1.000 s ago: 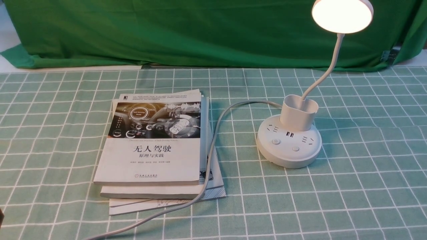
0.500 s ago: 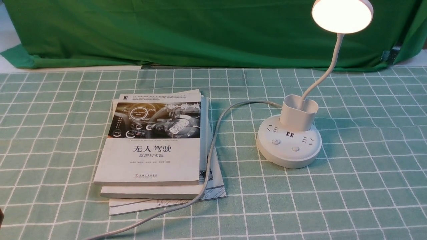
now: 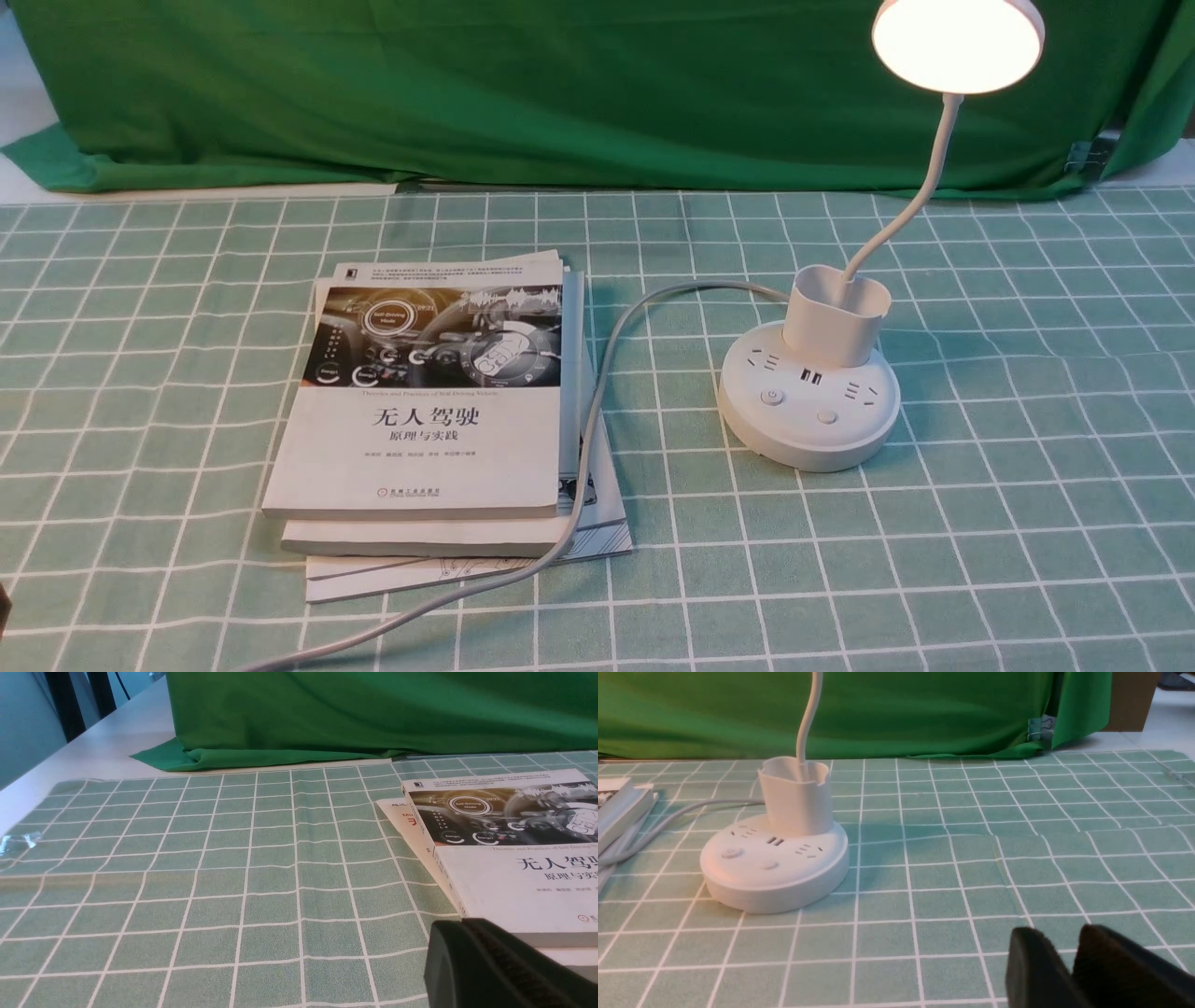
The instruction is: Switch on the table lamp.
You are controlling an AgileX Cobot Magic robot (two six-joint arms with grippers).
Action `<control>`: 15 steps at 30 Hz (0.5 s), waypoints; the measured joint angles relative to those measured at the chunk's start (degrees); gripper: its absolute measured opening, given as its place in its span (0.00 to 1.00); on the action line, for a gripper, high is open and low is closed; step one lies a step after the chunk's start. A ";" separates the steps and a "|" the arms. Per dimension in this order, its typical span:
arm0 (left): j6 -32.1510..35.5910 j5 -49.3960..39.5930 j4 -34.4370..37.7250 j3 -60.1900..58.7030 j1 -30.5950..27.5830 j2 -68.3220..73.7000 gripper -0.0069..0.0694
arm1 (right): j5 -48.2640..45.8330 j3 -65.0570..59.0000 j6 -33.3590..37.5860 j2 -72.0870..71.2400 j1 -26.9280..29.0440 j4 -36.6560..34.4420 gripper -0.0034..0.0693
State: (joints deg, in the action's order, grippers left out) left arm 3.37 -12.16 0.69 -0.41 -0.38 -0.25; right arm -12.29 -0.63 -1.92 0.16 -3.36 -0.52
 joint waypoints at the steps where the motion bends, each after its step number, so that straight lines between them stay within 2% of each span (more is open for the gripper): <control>1: 0.00 0.00 0.00 0.00 0.00 0.00 0.12 | 0.00 0.00 0.00 0.00 0.00 0.00 0.33; 15: 0.00 0.00 0.00 0.00 0.00 0.00 0.12 | 0.00 0.00 0.00 0.00 0.00 0.00 0.37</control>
State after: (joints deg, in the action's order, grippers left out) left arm 3.37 -12.16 0.69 -0.41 -0.38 -0.25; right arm -12.29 -0.63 -1.92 0.16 -3.36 -0.52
